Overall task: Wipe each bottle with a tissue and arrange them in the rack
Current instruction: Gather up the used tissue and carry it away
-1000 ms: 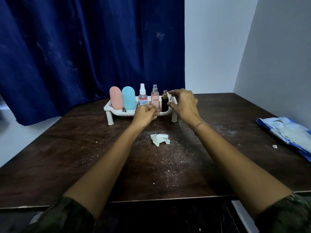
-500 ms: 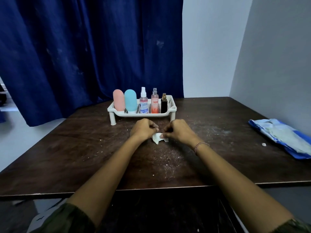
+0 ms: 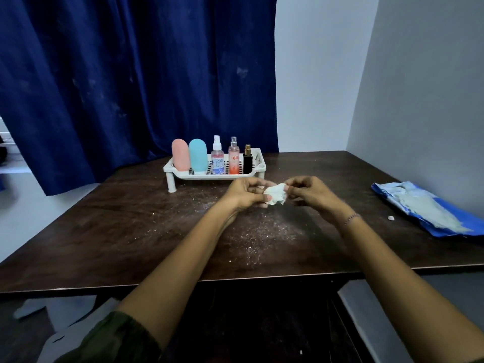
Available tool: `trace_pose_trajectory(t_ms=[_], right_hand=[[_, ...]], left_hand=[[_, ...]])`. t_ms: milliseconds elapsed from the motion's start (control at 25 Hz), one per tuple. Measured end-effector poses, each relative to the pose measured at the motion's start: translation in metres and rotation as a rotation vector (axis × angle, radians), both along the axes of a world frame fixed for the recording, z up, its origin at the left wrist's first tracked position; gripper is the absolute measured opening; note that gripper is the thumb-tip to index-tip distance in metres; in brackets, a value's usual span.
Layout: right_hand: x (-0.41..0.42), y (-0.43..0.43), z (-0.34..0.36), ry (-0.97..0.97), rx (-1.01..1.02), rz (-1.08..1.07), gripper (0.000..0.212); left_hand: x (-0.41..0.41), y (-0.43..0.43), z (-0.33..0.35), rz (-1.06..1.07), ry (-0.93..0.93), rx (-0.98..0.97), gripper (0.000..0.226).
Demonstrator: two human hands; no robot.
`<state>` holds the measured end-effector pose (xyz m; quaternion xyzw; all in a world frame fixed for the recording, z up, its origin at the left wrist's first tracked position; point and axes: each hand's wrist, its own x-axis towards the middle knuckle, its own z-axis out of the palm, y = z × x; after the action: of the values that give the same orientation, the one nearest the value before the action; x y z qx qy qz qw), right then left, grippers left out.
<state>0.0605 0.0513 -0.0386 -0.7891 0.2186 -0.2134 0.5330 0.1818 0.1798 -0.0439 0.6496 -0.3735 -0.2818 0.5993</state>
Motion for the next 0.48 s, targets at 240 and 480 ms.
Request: trace_pose_trajectory(t_ms=[240, 480], right_hand=[[-0.066, -0.043, 0.017, 0.057, 0.132, -0.061, 0.016], [-0.129, -0.085, 0.021, -0.104, 0.242, -0.131, 0.036]], left_hand=[[-0.059, -0.045, 0.006, -0.159, 0.095, -0.009, 0.046], [-0.126, -0.099, -0.004, -0.201, 0.292, -0.05, 0.049]])
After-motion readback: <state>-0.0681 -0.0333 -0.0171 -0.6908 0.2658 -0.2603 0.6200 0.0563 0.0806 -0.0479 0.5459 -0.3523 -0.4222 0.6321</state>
